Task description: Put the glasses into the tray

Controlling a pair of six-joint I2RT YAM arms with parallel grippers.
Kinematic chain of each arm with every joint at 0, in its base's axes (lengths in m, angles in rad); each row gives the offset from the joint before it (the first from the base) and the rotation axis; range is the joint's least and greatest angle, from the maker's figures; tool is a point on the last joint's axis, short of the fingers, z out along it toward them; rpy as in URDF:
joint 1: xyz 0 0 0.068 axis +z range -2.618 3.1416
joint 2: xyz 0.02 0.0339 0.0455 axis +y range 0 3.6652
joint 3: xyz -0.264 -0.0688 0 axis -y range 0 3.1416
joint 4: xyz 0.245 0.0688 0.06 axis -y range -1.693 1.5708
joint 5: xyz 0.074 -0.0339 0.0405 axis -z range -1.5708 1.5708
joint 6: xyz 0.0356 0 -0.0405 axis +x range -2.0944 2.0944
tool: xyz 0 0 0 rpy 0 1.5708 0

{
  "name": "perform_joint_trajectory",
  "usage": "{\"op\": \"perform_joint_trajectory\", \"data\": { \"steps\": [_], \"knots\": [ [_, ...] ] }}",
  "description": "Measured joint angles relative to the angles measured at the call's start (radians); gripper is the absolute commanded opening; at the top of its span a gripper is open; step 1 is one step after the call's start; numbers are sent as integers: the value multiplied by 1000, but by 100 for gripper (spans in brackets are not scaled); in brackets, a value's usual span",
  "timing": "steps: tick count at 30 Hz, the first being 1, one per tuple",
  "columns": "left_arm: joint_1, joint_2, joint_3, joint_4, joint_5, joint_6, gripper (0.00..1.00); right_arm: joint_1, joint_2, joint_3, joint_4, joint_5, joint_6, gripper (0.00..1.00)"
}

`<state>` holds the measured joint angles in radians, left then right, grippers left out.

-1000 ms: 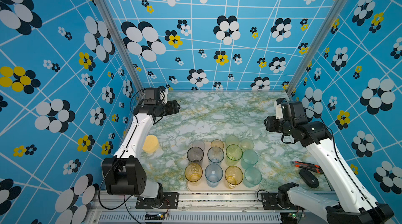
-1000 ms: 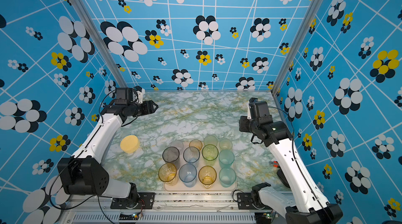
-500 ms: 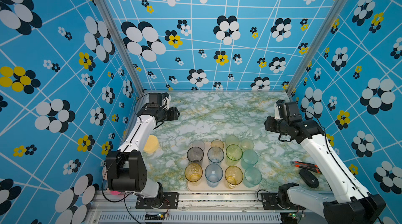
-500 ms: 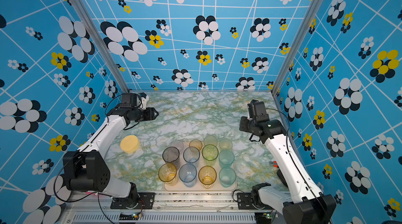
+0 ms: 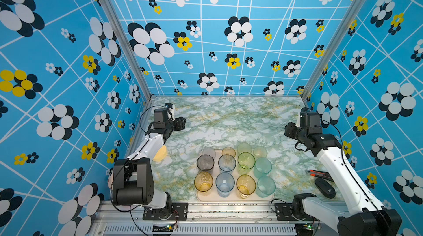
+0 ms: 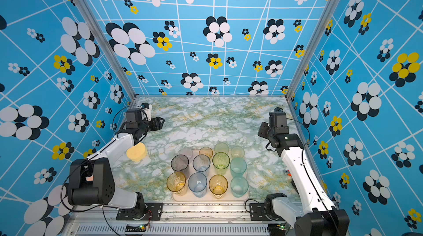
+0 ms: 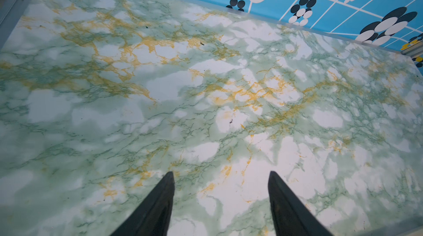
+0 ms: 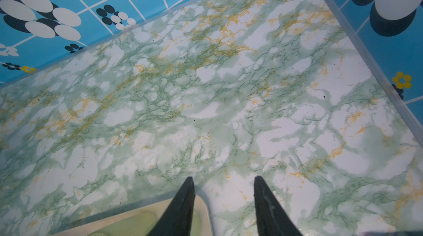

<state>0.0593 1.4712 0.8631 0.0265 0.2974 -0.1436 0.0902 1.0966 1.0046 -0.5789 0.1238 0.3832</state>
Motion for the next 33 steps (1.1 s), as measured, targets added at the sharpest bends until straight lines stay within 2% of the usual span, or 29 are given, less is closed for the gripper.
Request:
{"op": "perform_joint_trajectory", "data": {
  "steps": [3,5,6,7,12,17,22,25,29,33],
  "knots": [
    [13,0,-81,64,-14,28,70,0,0,0,19,7,4,45],
    [20,0,-136,132,-34,38,77,0,-8,-14,45,18,11,45],
    [23,0,-165,175,-52,42,91,0,-14,-26,55,25,16,45],
    [24,5,-185,209,-64,44,99,0,-21,-39,64,29,19,45],
    [32,79,-208,339,-101,40,99,0,-68,-121,109,63,35,45],
    [32,82,-244,428,-111,41,99,0,-126,-205,150,122,48,45],
    [22,35,-397,608,-115,61,99,0,-237,-302,224,194,56,45],
    [-18,59,-497,779,-137,89,99,0,-312,-372,286,229,60,45],
    [-48,66,-515,816,-140,124,99,0,-370,-432,356,263,53,46],
    [-49,66,-509,869,-146,140,99,0,-351,-433,401,280,15,47]
  ]
}}
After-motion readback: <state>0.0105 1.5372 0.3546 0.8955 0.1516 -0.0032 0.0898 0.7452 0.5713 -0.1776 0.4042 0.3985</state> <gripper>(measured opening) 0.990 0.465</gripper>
